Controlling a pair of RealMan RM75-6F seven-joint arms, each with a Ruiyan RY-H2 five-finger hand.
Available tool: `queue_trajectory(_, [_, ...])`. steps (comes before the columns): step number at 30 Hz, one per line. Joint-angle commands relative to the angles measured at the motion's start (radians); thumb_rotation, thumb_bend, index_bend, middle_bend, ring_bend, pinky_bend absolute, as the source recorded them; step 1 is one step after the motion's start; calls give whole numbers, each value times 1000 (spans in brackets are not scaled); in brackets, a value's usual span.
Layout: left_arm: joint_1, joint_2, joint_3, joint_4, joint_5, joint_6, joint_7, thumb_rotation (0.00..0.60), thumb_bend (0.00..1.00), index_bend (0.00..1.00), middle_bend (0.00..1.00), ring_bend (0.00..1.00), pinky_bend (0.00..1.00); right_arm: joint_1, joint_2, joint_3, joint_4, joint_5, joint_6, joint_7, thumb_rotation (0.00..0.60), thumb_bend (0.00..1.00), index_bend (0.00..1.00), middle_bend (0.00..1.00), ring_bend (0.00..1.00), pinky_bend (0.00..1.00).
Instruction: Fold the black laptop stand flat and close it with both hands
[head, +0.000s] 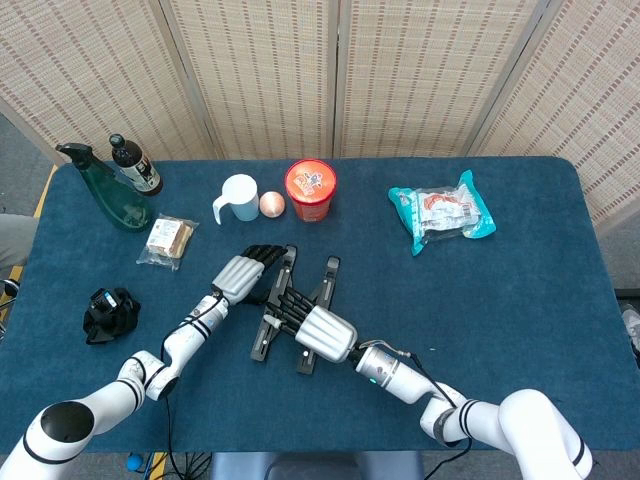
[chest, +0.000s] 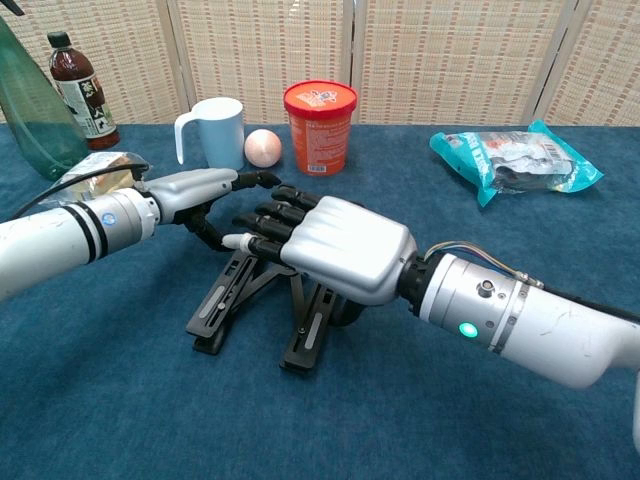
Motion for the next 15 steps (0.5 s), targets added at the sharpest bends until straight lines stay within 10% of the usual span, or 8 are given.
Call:
queue_trajectory(1, [-1,1,1,-5,1,2,2,600,151,0,40,45,45,4,-6,4,5,1,3,0,600,0,0,0,0,0])
queue_trajectory(15, [-2,1,1,-27,-3,-4,13,600,150,0,39,45,44,22,-16,17,12,22,-8,-7,600,0,0,0,0,0])
